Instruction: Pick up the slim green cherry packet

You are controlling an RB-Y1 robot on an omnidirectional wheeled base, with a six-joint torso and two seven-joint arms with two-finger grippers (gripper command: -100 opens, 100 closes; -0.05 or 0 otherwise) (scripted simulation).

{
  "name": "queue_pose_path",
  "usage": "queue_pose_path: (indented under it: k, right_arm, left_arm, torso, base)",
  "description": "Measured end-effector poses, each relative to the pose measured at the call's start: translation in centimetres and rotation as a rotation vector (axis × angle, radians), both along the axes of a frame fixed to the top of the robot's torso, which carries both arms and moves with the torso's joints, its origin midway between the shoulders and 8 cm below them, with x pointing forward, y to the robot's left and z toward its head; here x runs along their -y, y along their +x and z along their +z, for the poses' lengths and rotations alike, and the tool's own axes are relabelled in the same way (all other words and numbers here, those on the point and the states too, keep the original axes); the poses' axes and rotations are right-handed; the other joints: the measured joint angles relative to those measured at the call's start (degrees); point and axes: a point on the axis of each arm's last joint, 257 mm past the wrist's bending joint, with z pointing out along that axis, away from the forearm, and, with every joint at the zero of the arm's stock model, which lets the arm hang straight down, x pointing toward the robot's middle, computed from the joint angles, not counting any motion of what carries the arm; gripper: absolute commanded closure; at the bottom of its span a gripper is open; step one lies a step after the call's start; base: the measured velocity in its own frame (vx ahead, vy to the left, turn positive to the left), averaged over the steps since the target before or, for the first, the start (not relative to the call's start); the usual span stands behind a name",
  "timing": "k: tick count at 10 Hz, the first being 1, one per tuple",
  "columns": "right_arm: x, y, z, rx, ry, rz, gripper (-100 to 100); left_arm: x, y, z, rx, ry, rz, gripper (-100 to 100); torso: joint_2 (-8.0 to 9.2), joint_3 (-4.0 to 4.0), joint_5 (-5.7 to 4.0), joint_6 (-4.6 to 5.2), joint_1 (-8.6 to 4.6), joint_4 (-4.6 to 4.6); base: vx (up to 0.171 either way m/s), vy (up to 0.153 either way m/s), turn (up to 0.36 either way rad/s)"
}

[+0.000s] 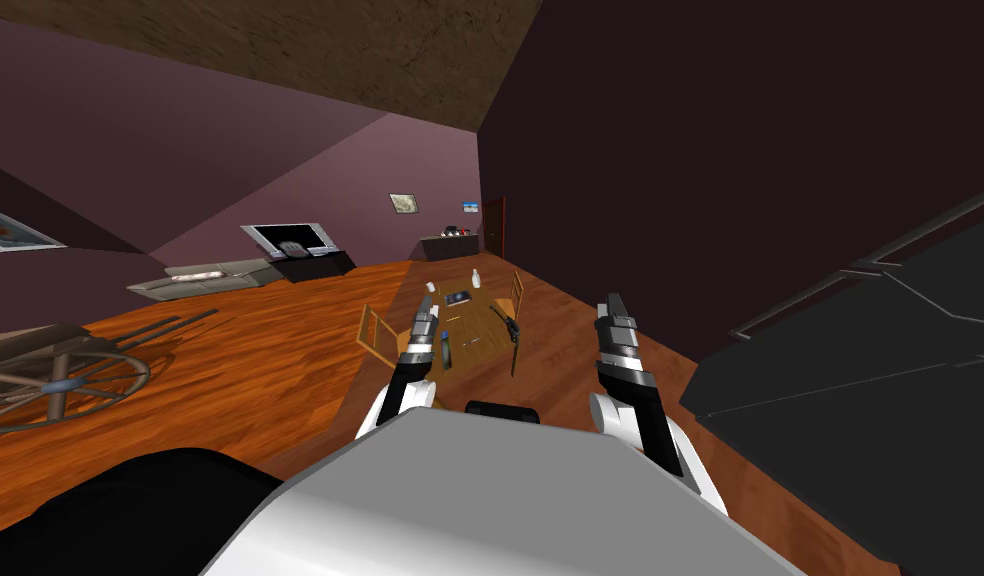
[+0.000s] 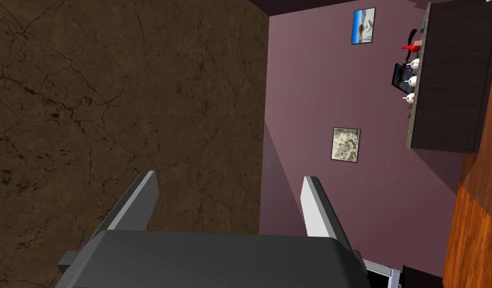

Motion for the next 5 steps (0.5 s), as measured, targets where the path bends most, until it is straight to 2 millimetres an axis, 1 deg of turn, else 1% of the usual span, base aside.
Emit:
queue_pose_path:
  k: [1,3,5]
  right_arm:
    - [0.0,0.0,0.0,0.000,0.000,0.000,0]
    - [0.0,0.0,0.0,0.000,0.000,0.000,0]
    - [0.0,0.0,0.0,0.000,0.000,0.000,0]
  left_arm:
    - [0.4,-0.1,-1.2,-0.025,0.006,-0.018,-100]
    - [0.8,-0.3,-3.4,-0.081,0.005,-0.057,-100]
    - [0.9,-0.9,-6.8,-0.159,-0.013,-0.098,-100]
  torso:
    - [0.13,0.07,0.01,-0.01,0.01,0.02]
    - [0.43,0.24,0.01,0.00,0.02,0.09]
    - [0.49,0.28,0.01,0.00,0.04,0.11]
  base:
    - [-0.087,0.002,0.009]
    - [-0.123,0.000,-0.008]
    - [-0.125,0.006,-0.027]
